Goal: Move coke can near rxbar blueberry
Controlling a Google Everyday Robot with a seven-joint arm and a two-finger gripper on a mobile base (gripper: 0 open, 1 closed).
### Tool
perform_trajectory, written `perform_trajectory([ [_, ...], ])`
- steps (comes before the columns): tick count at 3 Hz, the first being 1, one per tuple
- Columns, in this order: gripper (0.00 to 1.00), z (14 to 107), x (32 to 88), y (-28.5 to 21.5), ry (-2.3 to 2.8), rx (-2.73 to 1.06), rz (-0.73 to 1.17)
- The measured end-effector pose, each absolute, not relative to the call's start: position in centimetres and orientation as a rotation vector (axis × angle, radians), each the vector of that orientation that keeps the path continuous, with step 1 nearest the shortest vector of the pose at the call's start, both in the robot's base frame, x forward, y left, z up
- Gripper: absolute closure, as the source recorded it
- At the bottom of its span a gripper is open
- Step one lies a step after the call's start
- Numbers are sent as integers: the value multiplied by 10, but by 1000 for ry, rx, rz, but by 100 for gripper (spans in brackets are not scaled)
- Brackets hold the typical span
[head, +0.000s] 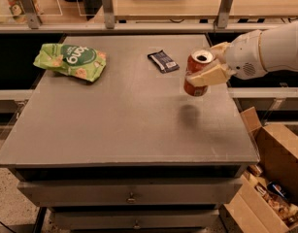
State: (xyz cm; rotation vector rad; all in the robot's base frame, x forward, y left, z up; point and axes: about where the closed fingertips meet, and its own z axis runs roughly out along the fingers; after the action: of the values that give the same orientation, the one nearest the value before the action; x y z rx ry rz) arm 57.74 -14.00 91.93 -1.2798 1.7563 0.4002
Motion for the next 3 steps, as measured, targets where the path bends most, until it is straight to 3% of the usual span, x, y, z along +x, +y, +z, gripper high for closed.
perform_trajectory([
  [3, 100, 935, 683, -147, 1865, -1035, 333],
])
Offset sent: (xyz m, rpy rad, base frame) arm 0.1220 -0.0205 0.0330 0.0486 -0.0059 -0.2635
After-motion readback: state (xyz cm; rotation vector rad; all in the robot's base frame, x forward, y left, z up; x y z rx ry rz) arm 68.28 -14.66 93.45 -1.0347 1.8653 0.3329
